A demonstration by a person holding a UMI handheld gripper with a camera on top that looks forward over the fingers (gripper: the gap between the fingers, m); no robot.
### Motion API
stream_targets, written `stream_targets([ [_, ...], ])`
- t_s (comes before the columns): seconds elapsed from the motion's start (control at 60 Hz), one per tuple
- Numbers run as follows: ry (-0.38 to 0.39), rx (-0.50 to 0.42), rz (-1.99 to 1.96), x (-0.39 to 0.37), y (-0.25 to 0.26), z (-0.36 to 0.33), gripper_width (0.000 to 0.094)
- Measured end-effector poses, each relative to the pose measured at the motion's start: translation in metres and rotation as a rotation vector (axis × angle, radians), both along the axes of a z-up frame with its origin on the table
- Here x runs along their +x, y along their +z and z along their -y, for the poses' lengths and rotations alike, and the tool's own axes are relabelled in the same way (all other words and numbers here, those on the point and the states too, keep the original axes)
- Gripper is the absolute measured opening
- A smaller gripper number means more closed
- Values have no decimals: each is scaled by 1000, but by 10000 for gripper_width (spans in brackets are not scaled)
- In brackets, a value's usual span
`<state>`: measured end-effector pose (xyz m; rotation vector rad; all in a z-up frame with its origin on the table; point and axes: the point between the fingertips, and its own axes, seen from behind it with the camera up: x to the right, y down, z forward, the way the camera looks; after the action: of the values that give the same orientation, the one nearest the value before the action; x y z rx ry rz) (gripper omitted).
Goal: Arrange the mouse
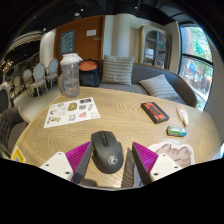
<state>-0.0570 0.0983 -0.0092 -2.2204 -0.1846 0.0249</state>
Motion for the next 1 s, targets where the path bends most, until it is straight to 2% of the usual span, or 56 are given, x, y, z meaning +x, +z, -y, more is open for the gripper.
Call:
stream_targets([
  [0.067, -9, -13, 0, 3, -2, -13, 767],
  [0.1, -5, -20, 5, 2, -4, -19, 694],
  [0.133, 0, -49, 1, 0, -11, -20, 582],
  [0.2, 0, -47, 21, 0, -10, -22, 552],
  [0.3, 17, -3, 59, -3, -5, -24, 421],
  [0.383, 32, 27, 65, -6, -2, -28, 396],
  [0.417, 51, 38, 54, -10, 0, -28, 358],
  [0.55, 56, 52, -57, -15, 16, -19, 366],
  [0.717, -2, 230, 18, 52, 105, 12, 366],
  [0.8, -69, 276, 59, 98, 123, 36, 365],
  [0.917, -124, 200, 156, 153, 84, 77, 380],
  [1.0, -150, 101, 192, 169, 36, 75, 385],
])
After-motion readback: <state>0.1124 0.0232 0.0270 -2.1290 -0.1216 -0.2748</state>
